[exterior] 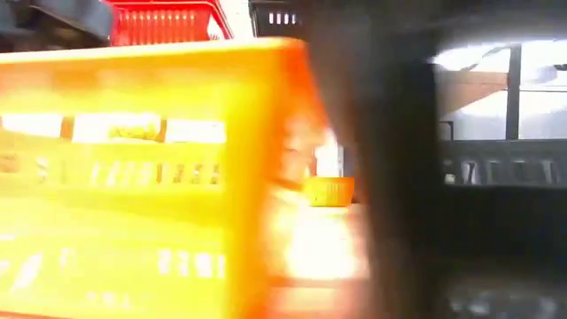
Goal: Stack baskets on shelf by color
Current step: Move the bins to the bottom center of the table, then stack the black bin on top of the other black bins on the shelf
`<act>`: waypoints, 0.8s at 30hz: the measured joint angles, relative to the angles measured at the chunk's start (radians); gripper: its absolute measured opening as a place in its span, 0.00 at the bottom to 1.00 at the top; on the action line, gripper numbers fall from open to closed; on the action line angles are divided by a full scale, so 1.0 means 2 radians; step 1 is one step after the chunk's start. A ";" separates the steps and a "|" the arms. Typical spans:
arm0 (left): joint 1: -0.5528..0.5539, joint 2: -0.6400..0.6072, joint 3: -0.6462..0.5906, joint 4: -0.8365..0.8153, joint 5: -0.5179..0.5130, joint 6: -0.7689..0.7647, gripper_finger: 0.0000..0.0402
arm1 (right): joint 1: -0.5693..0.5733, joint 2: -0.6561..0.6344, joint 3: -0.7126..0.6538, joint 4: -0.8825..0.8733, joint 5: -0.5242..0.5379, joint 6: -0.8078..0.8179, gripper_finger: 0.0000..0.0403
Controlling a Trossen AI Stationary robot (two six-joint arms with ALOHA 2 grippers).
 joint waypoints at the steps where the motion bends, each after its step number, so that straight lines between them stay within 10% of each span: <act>1: 0.010 0.002 0.000 0.017 0.002 0.016 0.00 | 0.000 0.000 0.000 -0.007 0.000 0.001 0.33; 12: 0.050 -0.018 0.000 0.059 0.038 0.077 0.00 | 0.031 0.000 0.000 -0.131 0.000 0.015 0.41; 24: -0.026 -0.139 0.000 0.021 -0.018 0.011 0.00 | 0.051 -0.001 -0.075 -0.052 -0.030 -0.035 0.62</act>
